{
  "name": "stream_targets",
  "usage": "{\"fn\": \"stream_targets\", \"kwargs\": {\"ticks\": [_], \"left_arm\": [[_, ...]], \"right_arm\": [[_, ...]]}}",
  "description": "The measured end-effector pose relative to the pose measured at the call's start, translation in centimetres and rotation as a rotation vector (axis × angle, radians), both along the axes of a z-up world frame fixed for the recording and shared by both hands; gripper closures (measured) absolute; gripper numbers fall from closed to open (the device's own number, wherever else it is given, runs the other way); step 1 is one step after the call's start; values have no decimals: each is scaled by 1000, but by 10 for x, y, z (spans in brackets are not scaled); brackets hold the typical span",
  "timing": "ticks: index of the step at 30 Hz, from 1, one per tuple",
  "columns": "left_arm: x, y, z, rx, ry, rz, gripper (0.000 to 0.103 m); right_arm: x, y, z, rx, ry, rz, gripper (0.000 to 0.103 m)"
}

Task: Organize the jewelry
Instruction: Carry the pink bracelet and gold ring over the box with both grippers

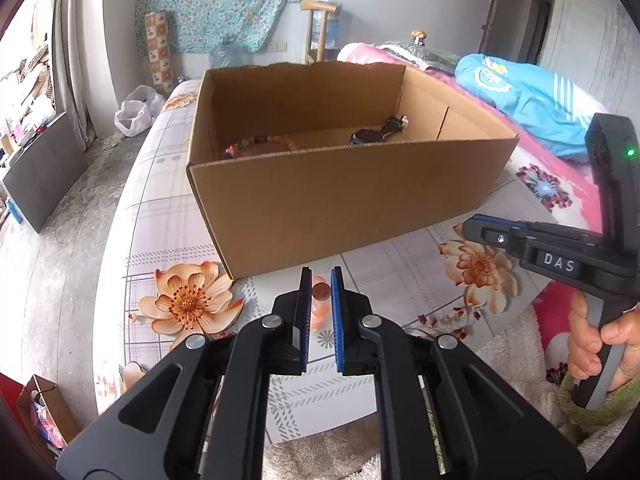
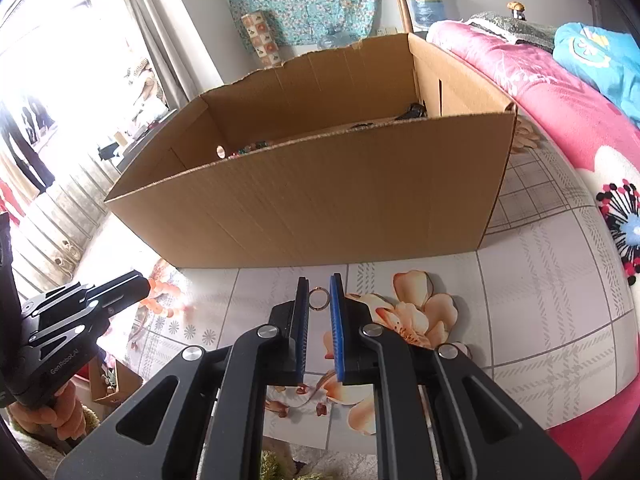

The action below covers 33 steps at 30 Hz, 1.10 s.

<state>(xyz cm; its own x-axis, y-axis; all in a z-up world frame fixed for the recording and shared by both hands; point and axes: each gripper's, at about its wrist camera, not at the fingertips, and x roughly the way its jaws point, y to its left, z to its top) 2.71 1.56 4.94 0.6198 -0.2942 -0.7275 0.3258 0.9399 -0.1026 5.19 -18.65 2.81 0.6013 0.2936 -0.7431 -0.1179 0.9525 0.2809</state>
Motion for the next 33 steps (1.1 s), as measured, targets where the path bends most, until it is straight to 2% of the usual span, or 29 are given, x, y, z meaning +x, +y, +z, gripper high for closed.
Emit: {"fn": "stream_targets", "kwargs": {"ticks": [8, 12, 15, 19, 25, 33], "left_arm": [[-20, 12, 55, -139, -70, -117, 95], [-14, 13, 84, -190, -114, -169, 95], [-3, 10, 100, -208, -125, -193, 95], [23, 6, 112, -193, -129, -196, 95], [79, 5, 105, -166, -34, -166, 95], [134, -12, 54, -24, 140, -168, 95]], "right_arm": [[-10, 0, 42, 11, -91, 2, 92], [-11, -3, 69, 21, -146, 0, 92], [-4, -7, 88, 35, -178, 0, 92], [10, -14, 106, 28, -210, -15, 92], [37, -21, 110, 36, -219, -42, 92], [63, -26, 96, 52, -182, -42, 92]]}}
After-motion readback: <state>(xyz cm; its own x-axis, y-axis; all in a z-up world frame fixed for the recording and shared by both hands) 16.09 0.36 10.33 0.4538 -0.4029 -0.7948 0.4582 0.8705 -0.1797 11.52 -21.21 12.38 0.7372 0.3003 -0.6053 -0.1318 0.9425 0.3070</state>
